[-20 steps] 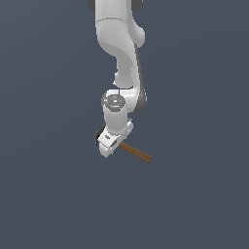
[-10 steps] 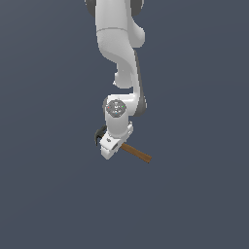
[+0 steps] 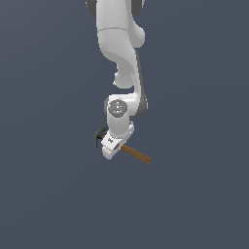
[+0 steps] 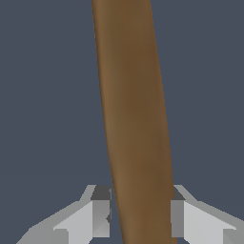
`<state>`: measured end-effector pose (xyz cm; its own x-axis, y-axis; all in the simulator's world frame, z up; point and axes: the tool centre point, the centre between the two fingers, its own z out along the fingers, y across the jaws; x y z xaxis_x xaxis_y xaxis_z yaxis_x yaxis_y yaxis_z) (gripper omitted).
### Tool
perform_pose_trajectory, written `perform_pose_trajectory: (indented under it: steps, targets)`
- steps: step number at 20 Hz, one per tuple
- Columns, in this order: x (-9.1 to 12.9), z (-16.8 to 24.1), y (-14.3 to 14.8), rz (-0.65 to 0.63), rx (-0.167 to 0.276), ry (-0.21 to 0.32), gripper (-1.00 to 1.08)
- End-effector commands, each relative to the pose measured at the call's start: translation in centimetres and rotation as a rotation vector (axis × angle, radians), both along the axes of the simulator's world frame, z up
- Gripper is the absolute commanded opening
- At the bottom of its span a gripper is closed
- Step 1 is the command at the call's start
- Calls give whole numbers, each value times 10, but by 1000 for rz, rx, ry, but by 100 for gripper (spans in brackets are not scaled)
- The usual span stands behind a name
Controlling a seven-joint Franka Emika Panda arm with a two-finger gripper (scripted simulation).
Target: Pick up the object and move it to a goal position.
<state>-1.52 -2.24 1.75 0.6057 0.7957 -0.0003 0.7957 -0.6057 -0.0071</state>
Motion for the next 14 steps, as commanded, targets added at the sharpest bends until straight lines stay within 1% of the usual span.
perform_pose_trajectory:
  steps: [1,7,14]
  targets:
    - [2,1,-2,-4,-1,-6,-100]
    - [-3,13,7,-5,-1,-6,-100]
    - [-19,46,30,-6,-3,-6,-100]
